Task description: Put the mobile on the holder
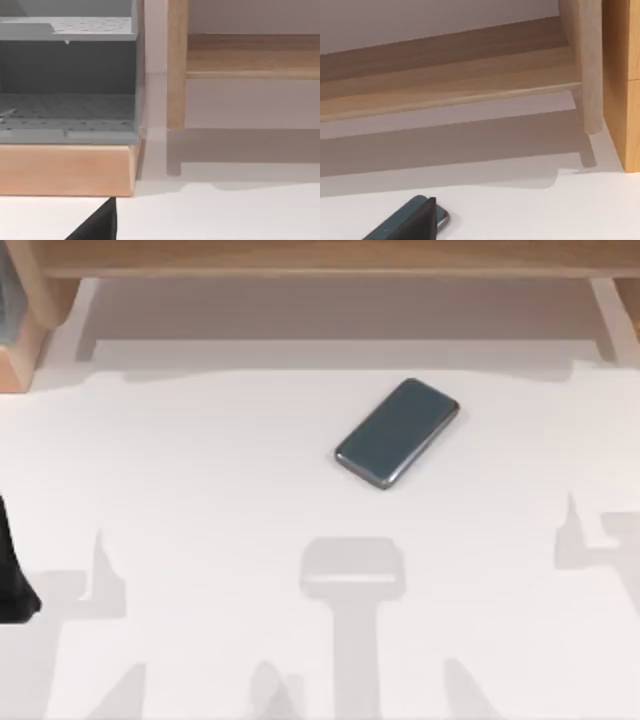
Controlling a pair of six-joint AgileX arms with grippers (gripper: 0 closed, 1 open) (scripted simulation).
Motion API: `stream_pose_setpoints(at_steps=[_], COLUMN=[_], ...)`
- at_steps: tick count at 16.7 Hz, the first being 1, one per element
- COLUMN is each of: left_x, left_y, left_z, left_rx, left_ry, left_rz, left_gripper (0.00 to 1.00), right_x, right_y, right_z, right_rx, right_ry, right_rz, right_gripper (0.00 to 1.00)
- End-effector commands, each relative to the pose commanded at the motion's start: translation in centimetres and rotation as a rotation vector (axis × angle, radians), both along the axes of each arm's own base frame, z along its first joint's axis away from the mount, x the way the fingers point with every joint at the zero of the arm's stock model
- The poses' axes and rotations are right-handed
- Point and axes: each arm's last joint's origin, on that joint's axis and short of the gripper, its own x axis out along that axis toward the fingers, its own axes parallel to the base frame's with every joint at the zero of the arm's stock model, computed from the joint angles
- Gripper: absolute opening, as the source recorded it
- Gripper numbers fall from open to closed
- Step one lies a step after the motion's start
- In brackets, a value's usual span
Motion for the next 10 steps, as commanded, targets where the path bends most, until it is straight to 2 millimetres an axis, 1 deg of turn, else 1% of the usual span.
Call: stream_pose_setpoints(at_steps=[3,6,8,10], left_x=[0.0,0.0,0.0,0.0], left_y=[0.0,0.0,0.0,0.0], left_z=[0.0,0.0,0.0,0.0], left_rx=[0.0,0.0,0.0,0.0], left_ry=[0.0,0.0,0.0,0.0], left_rz=[0.0,0.0,0.0,0.0], left_gripper=[1.0,1.0,1.0,1.0], right_x=[2.8,7.3,11.0,15.1], right_y=[1.4,3.8,6.1,8.8], right_z=[4.8,8.7,10.3,10.8], right_rx=[0.087,0.163,0.202,0.227], right_ry=[0.146,0.331,0.463,0.593], right_rz=[0.025,0.023,0.003,-0.034], right_gripper=[1.0,1.0,1.0,1.0])
